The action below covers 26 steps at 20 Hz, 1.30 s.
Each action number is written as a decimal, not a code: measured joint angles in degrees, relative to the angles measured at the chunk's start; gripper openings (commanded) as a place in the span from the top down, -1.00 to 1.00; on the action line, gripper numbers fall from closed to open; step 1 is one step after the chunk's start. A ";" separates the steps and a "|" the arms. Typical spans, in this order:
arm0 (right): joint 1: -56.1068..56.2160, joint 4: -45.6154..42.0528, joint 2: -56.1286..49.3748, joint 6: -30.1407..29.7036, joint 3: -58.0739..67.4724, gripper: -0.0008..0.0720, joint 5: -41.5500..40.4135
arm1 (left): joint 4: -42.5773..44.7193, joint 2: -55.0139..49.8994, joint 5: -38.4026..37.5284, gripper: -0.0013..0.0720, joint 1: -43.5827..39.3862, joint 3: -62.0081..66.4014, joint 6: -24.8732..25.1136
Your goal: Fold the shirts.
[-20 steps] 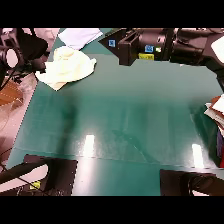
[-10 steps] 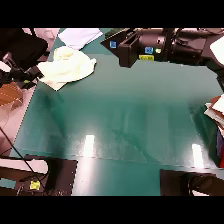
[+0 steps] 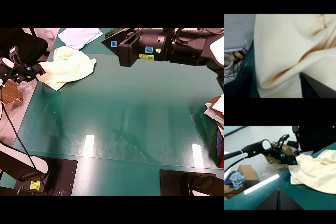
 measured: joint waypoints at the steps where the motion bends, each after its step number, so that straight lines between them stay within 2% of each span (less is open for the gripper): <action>1: 0.00 -0.02 0.00 0.00 0.00 0.92 -0.46 | -1.49 -0.70 0.15 -0.32 -0.22 0.50 1.40; 2: 0.00 -0.04 0.00 0.00 0.00 0.92 -0.81 | -3.54 -1.16 0.39 -0.18 -0.59 0.85 3.10; 3: 0.00 -0.04 0.00 0.00 0.00 0.92 -1.16 | -6.25 -1.55 0.37 0.44 -1.16 1.14 5.20; 4: -0.02 -0.02 0.00 0.00 0.00 0.92 -1.53 | -8.87 -1.84 0.24 0.86 -1.84 1.49 7.26; 7: -1.77 -0.02 0.17 0.68 0.00 0.92 -2.43 | -16.24 -2.23 -3.02 0.88 -5.14 4.26 12.96; 11: -7.72 0.00 1.49 4.68 0.00 0.92 -1.64 | -26.47 -2.21 -15.19 0.89 -12.35 13.31 17.20; 13: -11.58 0.02 2.73 6.54 -0.02 0.92 0.57 | -31.41 -1.40 -19.71 0.89 -17.18 18.08 17.00; 17: -19.50 0.00 5.55 9.07 -0.02 0.92 5.70 | -36.35 -0.11 -24.00 0.89 -30.05 26.29 14.10; 22: -29.66 0.00 9.25 12.00 -0.24 0.92 13.84 | -38.27 0.28 -27.93 0.89 -47.30 29.66 12.57; 26: -34.84 0.02 14.78 13.42 -7.34 0.92 16.92 | -37.48 0.33 -30.49 0.89 -55.91 30.27 12.24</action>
